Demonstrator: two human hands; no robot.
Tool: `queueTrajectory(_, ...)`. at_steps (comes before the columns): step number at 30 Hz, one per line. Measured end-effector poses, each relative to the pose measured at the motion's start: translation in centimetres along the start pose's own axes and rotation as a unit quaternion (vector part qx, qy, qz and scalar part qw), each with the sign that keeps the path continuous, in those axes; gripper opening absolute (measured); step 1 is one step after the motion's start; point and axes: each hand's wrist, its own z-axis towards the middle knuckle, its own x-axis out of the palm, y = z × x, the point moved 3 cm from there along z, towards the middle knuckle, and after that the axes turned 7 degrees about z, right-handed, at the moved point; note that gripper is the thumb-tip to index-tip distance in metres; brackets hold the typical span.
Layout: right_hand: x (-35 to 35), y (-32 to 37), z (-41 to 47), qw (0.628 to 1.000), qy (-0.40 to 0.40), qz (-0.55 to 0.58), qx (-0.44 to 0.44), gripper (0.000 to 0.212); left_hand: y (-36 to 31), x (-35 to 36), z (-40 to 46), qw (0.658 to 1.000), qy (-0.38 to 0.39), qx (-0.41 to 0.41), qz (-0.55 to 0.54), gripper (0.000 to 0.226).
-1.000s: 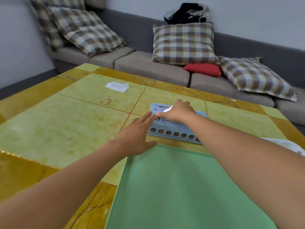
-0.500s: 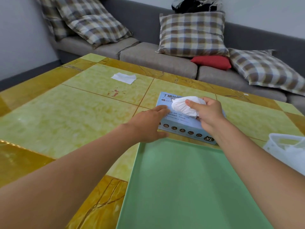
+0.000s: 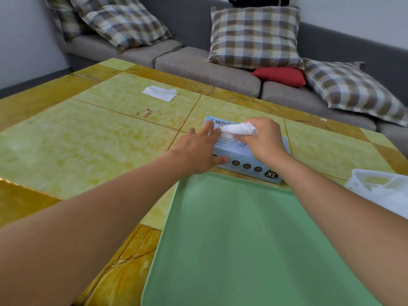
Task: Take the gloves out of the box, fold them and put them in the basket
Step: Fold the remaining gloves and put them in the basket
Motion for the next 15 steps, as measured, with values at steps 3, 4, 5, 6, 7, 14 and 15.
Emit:
queueTrajectory(3,-1.0,-1.7,-0.9,0.976,-0.05,0.197,0.074,0.012,0.2,-0.1,0.0,1.0,-0.008,-0.003,-0.004,0.094)
queueTrajectory(4,-1.2,-2.0,-1.4,0.959,-0.06,0.26,0.098,0.01,0.2,-0.2,0.0,1.0,-0.009,-0.001,0.002,0.093)
queueTrajectory(5,-1.4,-2.1,-1.7,0.941,-0.069,0.311,0.114,0.013,0.1,-0.3,-0.1,1.0,-0.01,0.0,0.01,0.093)
queueTrajectory(6,-1.5,-2.2,-1.9,0.923,-0.078,0.353,0.129,0.013,0.0,-0.3,-0.2,1.0,-0.01,0.0,0.015,0.092)
queueTrajectory(7,-1.6,-2.1,-2.1,0.905,-0.087,0.391,0.144,0.011,0.0,-0.3,-0.2,1.0,-0.01,0.001,0.016,0.091)
queueTrajectory(14,-2.1,-1.3,-2.4,0.825,-0.143,0.503,0.213,0.004,0.0,-0.3,0.0,0.999,-0.009,0.009,0.03,0.089)
queueTrajectory(15,-2.1,-1.2,-2.5,0.825,-0.153,0.502,0.208,0.004,-0.1,-0.2,0.0,1.0,-0.011,0.011,0.027,0.088)
